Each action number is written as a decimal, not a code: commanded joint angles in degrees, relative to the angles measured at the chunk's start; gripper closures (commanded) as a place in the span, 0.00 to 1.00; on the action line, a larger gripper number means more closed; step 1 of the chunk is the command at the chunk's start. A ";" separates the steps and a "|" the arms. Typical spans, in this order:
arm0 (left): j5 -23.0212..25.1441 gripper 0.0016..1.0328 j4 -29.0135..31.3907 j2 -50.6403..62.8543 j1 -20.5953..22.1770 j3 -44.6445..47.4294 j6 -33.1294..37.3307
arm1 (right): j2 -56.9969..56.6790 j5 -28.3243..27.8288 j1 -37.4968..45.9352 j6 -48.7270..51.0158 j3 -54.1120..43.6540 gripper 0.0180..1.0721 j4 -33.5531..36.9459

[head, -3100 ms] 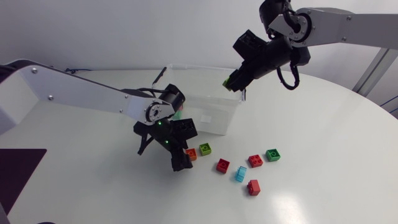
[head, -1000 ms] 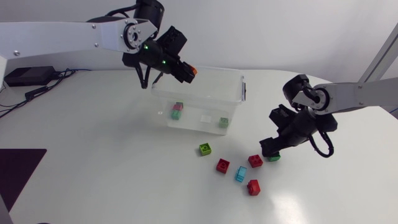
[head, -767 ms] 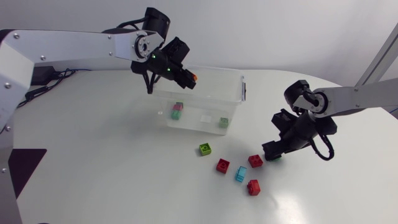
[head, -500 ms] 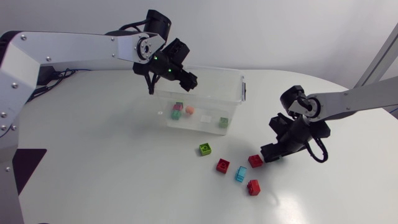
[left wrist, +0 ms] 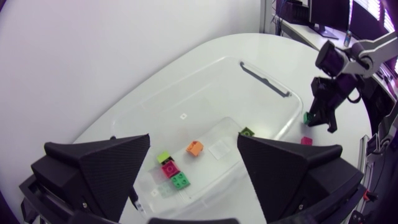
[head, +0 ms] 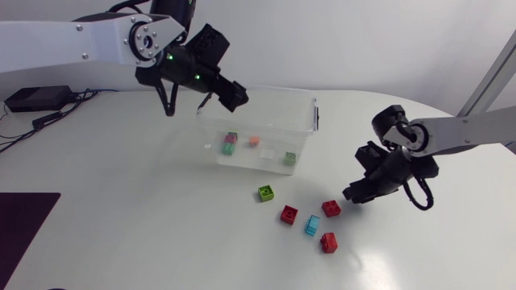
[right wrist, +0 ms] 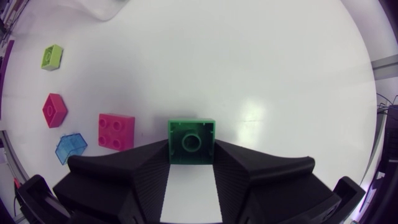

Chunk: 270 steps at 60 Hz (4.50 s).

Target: Place the duplo bricks in the container

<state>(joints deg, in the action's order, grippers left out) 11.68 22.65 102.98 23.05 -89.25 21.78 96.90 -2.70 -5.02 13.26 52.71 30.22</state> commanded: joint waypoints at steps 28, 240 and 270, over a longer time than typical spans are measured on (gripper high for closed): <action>0.01 0.04 1.34 -10.61 4.46 27.82 10.56 | -14.72 -0.20 -4.12 -1.30 10.57 0.66 7.58; -3.95 0.14 -10.79 11.54 15.62 18.85 10.56 | -32.39 -3.01 -8.26 2.21 -11.93 0.05 -3.85; -6.15 0.25 -1.74 14.36 17.12 12.26 9.24 | -35.73 -5.56 -5.09 3.71 -13.25 0.05 -1.83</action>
<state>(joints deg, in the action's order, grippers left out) 5.87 19.25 115.31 39.94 -74.83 32.16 61.73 -7.75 -10.85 15.59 40.75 27.24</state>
